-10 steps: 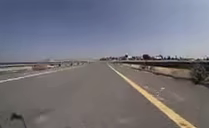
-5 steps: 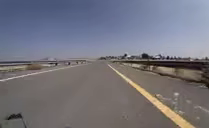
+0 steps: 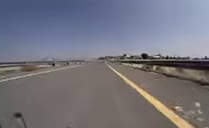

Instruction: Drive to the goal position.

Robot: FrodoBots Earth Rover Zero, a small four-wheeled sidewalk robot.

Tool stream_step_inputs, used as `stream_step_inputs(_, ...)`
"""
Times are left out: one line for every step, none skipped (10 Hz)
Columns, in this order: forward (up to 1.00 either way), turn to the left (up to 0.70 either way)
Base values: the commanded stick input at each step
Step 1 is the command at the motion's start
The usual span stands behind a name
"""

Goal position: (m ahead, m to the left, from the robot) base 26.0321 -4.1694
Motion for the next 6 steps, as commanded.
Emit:
stream_step_inputs(1.00,0.00)
stream_step_inputs(1.00,0.00)
stream_step_inputs(1.00,0.00)
stream_step_inputs(1.00,0.00)
stream_step_inputs(1.00,0.00)
stream_step_inputs(1.00,0.00)
